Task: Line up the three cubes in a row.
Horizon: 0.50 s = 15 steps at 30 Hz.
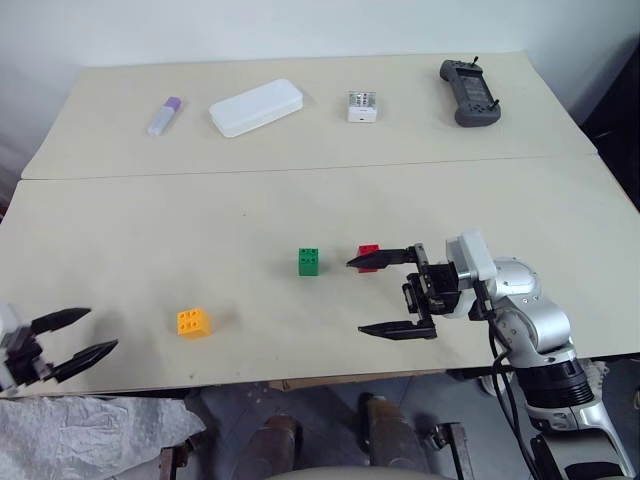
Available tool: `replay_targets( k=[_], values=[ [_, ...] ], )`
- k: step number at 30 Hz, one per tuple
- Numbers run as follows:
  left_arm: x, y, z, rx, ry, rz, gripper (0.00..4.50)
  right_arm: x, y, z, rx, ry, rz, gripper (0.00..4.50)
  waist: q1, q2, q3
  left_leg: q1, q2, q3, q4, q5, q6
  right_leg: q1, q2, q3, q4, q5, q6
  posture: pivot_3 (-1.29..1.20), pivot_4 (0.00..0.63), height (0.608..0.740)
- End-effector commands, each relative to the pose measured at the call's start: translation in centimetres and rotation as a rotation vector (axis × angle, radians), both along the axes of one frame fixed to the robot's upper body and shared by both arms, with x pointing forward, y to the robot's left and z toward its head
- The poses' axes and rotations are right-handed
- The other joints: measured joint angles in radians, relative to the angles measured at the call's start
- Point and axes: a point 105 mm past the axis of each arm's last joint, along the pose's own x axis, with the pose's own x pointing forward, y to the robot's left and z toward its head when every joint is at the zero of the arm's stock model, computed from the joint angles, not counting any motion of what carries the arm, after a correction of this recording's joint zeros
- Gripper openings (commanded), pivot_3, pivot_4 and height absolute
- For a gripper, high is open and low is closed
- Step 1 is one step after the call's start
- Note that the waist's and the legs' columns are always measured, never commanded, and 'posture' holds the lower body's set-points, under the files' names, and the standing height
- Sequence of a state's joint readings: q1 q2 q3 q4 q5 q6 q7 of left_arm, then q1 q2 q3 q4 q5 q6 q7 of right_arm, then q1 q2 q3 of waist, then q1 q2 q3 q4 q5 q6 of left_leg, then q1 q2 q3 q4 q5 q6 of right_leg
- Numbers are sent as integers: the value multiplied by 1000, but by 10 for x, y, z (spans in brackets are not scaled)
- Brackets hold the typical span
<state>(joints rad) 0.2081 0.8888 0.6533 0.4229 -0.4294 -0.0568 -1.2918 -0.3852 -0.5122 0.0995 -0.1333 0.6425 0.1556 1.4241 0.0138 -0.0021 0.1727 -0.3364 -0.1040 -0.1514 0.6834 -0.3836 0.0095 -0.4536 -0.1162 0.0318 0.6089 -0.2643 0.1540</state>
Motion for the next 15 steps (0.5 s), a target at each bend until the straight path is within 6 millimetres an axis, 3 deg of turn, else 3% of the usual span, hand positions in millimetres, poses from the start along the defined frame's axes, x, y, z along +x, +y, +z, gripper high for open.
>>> replay_targets(
  k=[1, 4, 7, 15],
  values=[
    [-1, -30, 19, 16, -60, -149, 4395, -5, -3, 7, -3, -38, 21, 4500, 9, 0, 0, 1, 0, 0, 0, 0, 0, 0, 0, 0, 0, 0, 0, 0, 150, 740],
    [0, -66, 22, 37, -73, -297, 4395, -3, -16, 2, -39, -20, -11, 4500, 13, 0, 0, 1, 0, 0, 0, 0, 0, 1, 0, 0, -1, 1, -1, 0, 150, 740],
    [7, -86, 17, 39, -69, -369, 4395, -5, -28, -8, -87, 12, -41, 4500, 10, 0, 0, 1, 1, 0, 0, -1, 0, 2, 0, 0, -2, 1, -1, 0, 150, 740],
    [31, -106, 2, 44, -69, -460, 4395, -5, -38, -17, -116, 48, -108, 4500, -3, 0, 0, 2, 4, 4, -1, -1, -1, 0, 3, 0, -2, 1, -1, 0, 150, 740]
  ],
)
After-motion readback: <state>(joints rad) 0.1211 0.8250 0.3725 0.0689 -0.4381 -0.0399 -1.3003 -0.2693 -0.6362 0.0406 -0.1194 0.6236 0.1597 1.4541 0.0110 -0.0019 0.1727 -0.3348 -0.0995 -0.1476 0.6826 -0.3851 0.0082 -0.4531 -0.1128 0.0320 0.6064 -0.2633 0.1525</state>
